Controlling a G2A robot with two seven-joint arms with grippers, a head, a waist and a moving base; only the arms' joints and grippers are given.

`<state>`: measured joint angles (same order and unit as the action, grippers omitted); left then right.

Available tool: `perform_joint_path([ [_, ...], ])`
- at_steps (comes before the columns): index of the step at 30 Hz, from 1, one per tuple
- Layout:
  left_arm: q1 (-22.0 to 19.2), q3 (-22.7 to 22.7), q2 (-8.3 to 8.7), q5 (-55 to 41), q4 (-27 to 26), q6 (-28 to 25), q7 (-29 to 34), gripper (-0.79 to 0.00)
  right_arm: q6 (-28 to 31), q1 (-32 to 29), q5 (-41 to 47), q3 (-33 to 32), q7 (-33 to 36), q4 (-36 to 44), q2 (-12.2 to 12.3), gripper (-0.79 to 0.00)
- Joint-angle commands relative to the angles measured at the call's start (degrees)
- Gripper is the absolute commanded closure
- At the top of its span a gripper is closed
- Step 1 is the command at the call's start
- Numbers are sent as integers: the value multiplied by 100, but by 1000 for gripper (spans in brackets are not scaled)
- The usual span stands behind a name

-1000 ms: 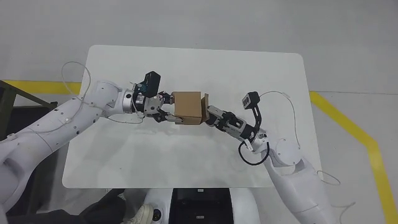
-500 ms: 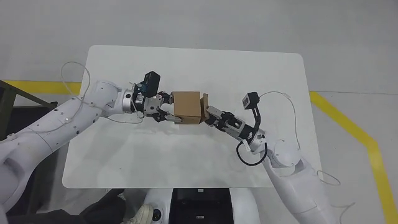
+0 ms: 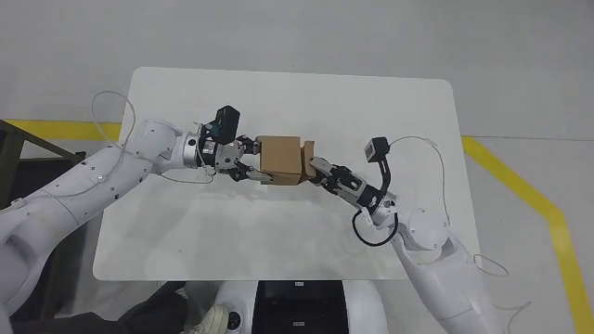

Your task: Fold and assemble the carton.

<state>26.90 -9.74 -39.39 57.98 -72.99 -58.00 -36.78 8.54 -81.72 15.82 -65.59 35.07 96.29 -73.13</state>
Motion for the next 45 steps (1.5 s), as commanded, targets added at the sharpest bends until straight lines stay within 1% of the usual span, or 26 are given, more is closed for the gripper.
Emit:
perform_joint_path([
  [1, 0, 0, -1, -5, 3, 0, 5, -388, 2, 15, -7, 21, -14, 3, -1, -231],
  [12, -19, 0, -14, -42, 34, 0, 84, -388, -20, 71, -168, 183, -189, 25, -11, -206],
  [24, -54, -1, -41, -110, 140, 0, 219, -385, -32, 69, -400, 324, -366, 109, -14, -203],
  [34, -24, -61, -62, -108, 163, 0, 286, -388, 64, 83, -536, 328, -772, 136, -27, -203],
  [45, 22, -120, -66, -70, 165, 0, 282, -388, 27, 60, -677, 321, -932, 172, -23, -139],
])
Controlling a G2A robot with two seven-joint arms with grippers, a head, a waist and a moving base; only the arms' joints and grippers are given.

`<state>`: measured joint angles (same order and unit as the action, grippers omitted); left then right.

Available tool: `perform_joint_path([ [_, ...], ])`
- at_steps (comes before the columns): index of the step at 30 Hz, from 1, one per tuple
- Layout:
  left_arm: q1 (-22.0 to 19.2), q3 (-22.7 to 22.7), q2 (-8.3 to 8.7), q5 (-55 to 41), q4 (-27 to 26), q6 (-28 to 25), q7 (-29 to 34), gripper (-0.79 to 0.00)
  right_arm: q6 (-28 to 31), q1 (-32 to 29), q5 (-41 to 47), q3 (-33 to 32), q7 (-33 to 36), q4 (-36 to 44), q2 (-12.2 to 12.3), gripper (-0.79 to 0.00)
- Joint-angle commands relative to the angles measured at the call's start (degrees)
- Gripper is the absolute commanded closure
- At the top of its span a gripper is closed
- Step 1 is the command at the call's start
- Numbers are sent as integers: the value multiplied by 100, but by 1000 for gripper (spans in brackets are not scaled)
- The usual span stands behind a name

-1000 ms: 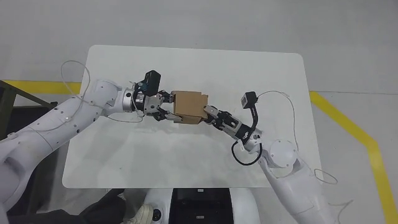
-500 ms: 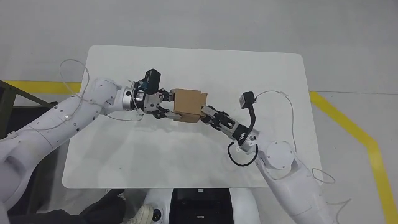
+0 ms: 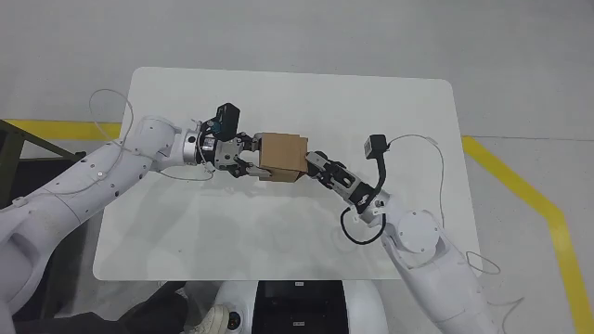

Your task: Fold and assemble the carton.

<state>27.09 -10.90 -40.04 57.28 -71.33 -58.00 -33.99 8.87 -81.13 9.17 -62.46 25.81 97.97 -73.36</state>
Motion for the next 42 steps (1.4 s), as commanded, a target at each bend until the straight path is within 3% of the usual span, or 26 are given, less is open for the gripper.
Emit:
perform_joint_path([
  [1, 6, -8, 0, 1, -2, 0, 5, -391, -7, 3, -38, 17, -9, 11, -1, -129],
  [20, 41, -48, -30, -19, -4, 0, 189, -382, -84, 7, -303, 139, -133, 138, -9, -111],
  [27, 27, -32, -43, -62, -14, 0, 271, -345, -136, 28, -278, 163, -92, 182, -12, -151],
  [32, 16, -8, -49, -113, -6, 0, 296, -357, -85, 45, -195, 129, -112, 163, -14, -280],
  [34, 9, 0, -52, -122, -1, 0, 301, -363, -40, 36, -149, 99, -137, 170, -13, -388],
  [36, 2, 8, -53, -129, 9, 0, 303, -363, 19, 15, -100, 56, -175, 190, -11, -705],
  [37, -1, 12, -54, -134, 16, 0, 305, -366, 54, 2, -85, 32, -202, 199, -9, -785],
  [42, 7, 46, -84, -267, 110, 0, 334, -376, 356, -70, 110, -133, -374, 238, -5, -785],
])
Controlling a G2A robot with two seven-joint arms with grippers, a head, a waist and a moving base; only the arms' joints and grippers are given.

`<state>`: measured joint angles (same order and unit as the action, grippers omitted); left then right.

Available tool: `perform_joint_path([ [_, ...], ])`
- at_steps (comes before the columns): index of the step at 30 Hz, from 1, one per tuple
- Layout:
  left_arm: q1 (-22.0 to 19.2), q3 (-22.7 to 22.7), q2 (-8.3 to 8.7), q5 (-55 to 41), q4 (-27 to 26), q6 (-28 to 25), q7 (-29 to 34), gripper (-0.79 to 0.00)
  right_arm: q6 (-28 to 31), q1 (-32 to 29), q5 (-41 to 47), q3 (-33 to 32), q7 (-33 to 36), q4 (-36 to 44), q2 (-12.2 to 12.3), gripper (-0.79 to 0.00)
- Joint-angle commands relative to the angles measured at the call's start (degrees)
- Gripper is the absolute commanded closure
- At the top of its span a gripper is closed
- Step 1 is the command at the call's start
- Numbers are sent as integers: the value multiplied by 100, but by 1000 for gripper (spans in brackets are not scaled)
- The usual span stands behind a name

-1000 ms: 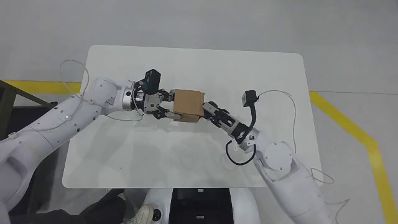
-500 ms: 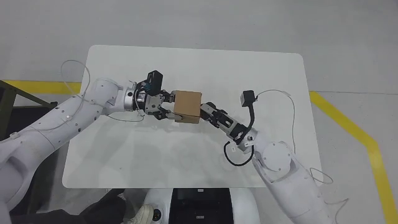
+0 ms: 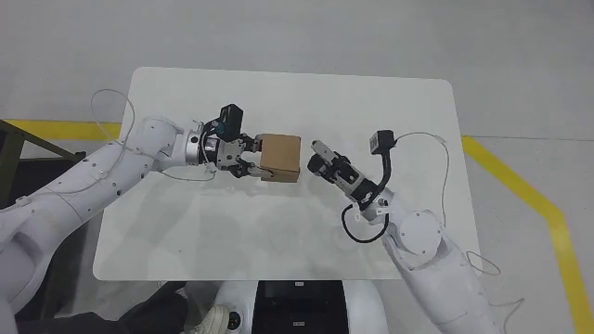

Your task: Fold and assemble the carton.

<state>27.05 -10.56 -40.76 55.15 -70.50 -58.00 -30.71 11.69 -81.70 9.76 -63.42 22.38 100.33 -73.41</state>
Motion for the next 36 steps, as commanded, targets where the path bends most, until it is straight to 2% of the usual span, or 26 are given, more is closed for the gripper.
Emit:
perform_joint_path([
  [1, 27, 39, -32, -112, 62, 0, 39, -372, 155, -24, 101, -75, -63, 3, 1, -785],
  [6, 169, 82, -268, -600, 258, 0, 613, -379, 594, -54, 427, -213, -131, -71, -5, -785],
  [11, 133, 82, -656, -1143, 683, 21, 1542, -416, 954, -53, 637, -262, -85, -200, -14, -785],
  [13, 107, 65, -824, -1261, 839, 197, 1829, -437, 1041, -58, 678, -276, -74, -240, -16, -785],
  [16, 91, 9, -1042, -1310, 1051, 531, 2079, -483, 1141, -73, 700, -297, -67, -278, -17, -785],
  [22, 119, -85, -1363, -1105, 1389, 790, 2257, -483, 1227, -108, 741, -326, -23, -302, -16, -785],
  [25, 185, -120, -1455, -865, 1478, 824, 2214, -542, 1237, -119, 754, -324, -3, -309, -18, -785],
  [29, 279, -201, -1509, -597, 1634, 826, 2132, -760, 1247, -122, 761, -280, 13, -321, -26, -785],
  [30, 297, -229, -1516, -543, 1658, 830, 2110, -785, 1243, -118, 756, -272, 17, -328, -28, -785],
  [36, 368, -491, -1451, -227, 1583, 734, 1812, -785, 1245, -93, 764, -234, 46, -370, -38, -785],
])
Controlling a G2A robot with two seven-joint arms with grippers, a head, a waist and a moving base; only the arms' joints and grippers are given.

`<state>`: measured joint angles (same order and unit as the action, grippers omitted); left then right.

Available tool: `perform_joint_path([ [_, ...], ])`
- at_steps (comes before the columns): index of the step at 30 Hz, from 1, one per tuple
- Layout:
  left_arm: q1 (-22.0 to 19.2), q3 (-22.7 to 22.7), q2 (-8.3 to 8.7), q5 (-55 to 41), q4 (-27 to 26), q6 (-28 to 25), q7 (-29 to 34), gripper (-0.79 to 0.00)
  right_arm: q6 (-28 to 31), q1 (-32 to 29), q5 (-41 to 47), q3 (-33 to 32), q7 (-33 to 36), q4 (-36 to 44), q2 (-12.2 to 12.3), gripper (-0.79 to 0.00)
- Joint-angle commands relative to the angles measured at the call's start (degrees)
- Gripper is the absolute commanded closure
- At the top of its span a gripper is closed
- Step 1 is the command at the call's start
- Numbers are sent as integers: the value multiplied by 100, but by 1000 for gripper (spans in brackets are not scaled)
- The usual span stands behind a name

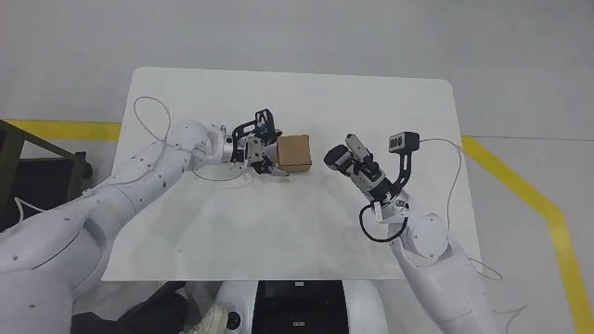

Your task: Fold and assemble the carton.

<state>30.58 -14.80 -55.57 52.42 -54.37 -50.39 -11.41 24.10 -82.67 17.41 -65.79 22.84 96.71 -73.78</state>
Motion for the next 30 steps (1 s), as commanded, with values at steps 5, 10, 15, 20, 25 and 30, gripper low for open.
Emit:
perform_joint_path([
  [5, 150, -469, 305, 321, -256, -363, -718, -785, -16, 40, -35, -31, -46, -125, -4, -785],
  [10, 544, -923, 731, 599, -701, -761, -1310, -785, -147, 193, 97, -9, -71, -347, -27, -785],
  [15, 962, -1422, 1217, 649, -1132, -761, -1660, -785, -201, 449, -45, -19, -320, -658, -58, -785],
  [20, 1451, -2082, 1707, 303, -1510, -761, -1838, -785, -72, 756, -355, -36, -744, -1060, -103, -785],
  [25, 1974, -2722, 2142, -122, -1874, -761, -1710, -785, 218, 938, -1123, -183, -1131, -1366, -97, -785],
  [30, 2442, -3348, 2467, -566, -2072, -738, -1373, -785, 424, 1098, -1924, -406, -1644, -1603, -81, -785],
])
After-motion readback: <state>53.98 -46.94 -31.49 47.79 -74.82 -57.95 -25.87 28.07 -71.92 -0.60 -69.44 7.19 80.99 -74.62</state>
